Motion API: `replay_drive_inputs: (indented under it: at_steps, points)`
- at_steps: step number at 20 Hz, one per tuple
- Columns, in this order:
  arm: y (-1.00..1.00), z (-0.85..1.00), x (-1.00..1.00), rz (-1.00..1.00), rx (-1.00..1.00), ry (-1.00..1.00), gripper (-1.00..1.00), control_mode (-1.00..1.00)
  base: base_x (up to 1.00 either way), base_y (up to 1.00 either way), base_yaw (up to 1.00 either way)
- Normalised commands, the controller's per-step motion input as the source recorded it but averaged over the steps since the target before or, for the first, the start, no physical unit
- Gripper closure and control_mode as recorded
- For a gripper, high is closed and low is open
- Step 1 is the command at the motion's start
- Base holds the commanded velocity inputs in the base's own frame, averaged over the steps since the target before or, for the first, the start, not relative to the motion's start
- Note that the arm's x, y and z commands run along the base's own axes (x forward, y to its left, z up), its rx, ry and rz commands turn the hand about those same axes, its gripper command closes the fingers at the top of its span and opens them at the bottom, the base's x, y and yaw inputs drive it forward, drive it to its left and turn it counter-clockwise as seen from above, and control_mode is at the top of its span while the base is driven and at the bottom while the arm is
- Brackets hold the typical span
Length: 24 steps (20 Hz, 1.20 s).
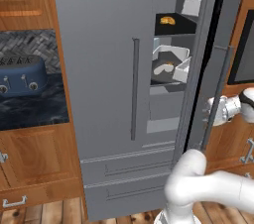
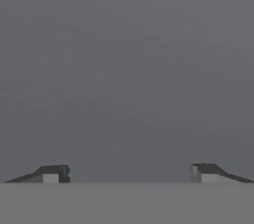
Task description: Place the tupperware on the second highest shelf of the fridge. Make space for the tupperware among the existing items by rearranging them on the shelves if needed. Close the fridge door when finished.
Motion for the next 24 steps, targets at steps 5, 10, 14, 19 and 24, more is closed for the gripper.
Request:
replay_drive_inputs:
  at_steps: [5, 10, 14, 19, 24]
  points:
    - [0.23, 0.03, 0.29, -0.52, -0.08, -0.20, -1.00, -1.00, 0.00, 0.00, 0.00]
    - [0.28, 0.33, 0.50, -0.52, -0.06, -0.18, -1.00, -1.00, 0.00, 0.00, 0.00]
    - [0.14, 0.56, 0.80, -0.34, 0.00, -0.08, -1.00, -1.00, 0.00, 0.00, 0.00]
    - [0.00, 0.53, 0.81, -0.24, 0.00, -0.03, -1.00, -1.00, 0.00, 0.00, 0.00]
    - [0.00, 0.28, 0.76, -0.27, 0.00, 0.00, -1.00, -1.00, 0.00, 0.00, 0.00]
